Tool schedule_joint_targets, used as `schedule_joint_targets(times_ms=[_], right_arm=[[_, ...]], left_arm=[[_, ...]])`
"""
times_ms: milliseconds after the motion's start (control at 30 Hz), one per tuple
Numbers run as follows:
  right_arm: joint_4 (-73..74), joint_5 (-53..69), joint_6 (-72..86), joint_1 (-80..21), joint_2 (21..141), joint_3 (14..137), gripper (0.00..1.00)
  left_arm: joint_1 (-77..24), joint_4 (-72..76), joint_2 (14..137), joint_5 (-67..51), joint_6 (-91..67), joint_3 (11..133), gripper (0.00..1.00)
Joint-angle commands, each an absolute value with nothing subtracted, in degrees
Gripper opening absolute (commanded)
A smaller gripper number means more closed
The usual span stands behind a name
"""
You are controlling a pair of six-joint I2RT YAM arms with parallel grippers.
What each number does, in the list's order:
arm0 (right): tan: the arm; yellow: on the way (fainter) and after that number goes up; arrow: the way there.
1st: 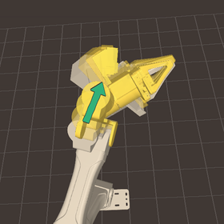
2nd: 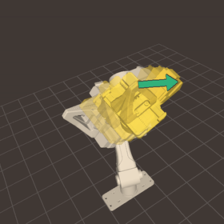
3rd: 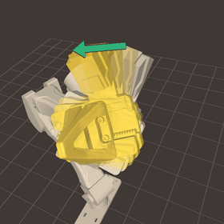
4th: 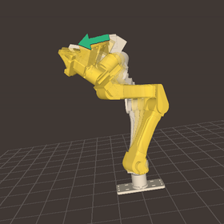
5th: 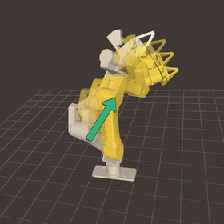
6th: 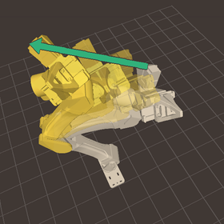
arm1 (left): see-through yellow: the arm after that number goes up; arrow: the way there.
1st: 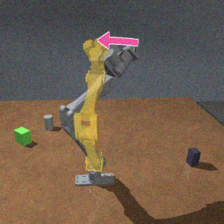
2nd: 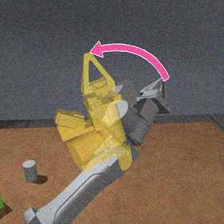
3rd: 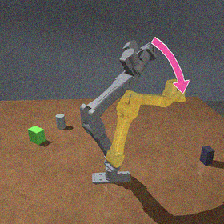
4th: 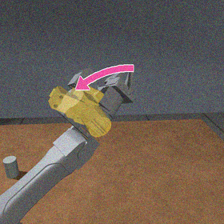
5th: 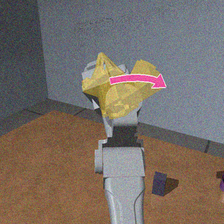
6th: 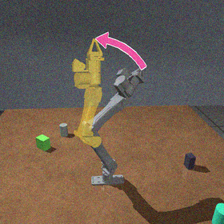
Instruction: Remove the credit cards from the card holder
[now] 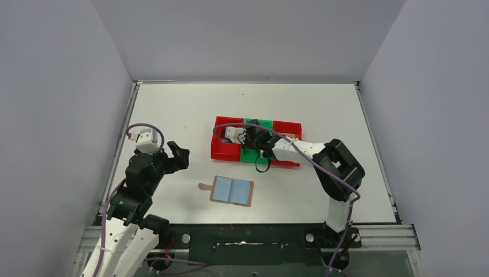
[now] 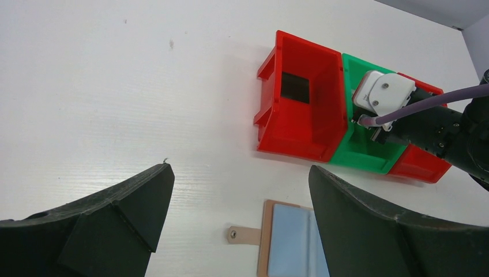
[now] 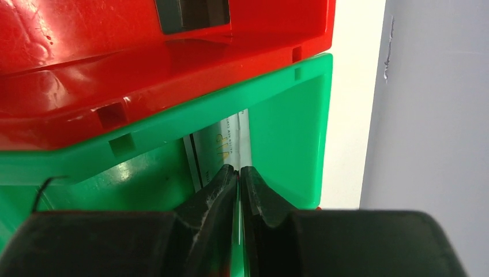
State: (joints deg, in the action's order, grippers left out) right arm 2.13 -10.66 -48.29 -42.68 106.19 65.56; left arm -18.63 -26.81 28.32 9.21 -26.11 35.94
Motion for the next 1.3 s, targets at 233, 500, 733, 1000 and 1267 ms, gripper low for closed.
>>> schedule_joint_targets(times_ms=[233,500,733,1000,1267], right_arm=[[-0.1,-9.5,-49.1,-41.6,106.5,66.2,0.15],[3.4,-7.2,-48.7,-41.4,106.8,67.5,0.15],[3.1,-8.8,-47.3,-41.2,107.9,68.5,0.16],[-0.4,-7.6,-37.7,-41.0,103.6,68.0,0.18],[2.4,-9.2,-4.9,-41.2,97.2,68.6,0.03]], left_arm=[[-18.1,-25.1,28.0,9.4,-24.7,36.0,0.89],[-18.0,-25.1,28.3,9.0,-24.6,35.9,0.89],[-17.8,-25.0,28.9,8.6,-24.5,35.8,0.89],[-17.7,-25.0,29.3,8.3,-24.5,35.9,0.89],[-17.3,-24.9,29.6,8.0,-24.4,35.9,0.89]])
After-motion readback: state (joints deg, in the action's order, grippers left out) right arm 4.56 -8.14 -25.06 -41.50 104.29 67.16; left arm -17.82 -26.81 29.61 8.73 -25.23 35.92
